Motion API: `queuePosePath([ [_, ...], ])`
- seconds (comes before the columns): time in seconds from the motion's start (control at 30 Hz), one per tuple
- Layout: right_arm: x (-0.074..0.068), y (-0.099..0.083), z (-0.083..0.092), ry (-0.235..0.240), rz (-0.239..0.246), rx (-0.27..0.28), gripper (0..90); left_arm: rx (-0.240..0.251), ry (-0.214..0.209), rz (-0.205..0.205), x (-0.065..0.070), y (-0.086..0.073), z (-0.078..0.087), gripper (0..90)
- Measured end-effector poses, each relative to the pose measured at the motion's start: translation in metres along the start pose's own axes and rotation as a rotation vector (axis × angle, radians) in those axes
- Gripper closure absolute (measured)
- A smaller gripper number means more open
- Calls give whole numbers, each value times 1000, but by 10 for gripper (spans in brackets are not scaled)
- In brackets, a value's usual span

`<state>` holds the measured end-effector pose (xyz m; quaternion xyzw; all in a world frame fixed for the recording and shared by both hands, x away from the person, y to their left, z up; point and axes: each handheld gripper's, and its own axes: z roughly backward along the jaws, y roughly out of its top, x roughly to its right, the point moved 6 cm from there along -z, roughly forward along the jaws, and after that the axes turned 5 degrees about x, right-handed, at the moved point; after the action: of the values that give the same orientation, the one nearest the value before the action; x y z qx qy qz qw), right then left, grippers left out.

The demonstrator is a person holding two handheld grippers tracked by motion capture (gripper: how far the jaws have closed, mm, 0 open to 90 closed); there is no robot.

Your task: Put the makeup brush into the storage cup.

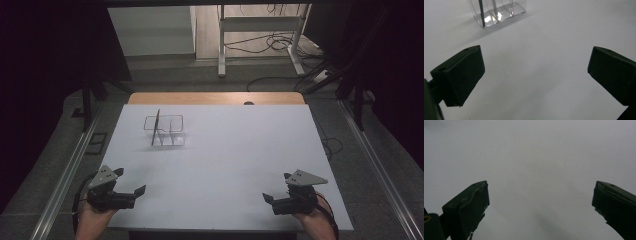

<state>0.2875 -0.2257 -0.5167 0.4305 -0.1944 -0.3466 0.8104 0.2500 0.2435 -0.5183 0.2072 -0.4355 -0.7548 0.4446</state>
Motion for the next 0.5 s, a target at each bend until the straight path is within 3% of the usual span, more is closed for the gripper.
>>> queuePosePath([
  [0.5,1,0,1,-3,-5,7,11,-15,29,4,-5,-9,7,12],
])
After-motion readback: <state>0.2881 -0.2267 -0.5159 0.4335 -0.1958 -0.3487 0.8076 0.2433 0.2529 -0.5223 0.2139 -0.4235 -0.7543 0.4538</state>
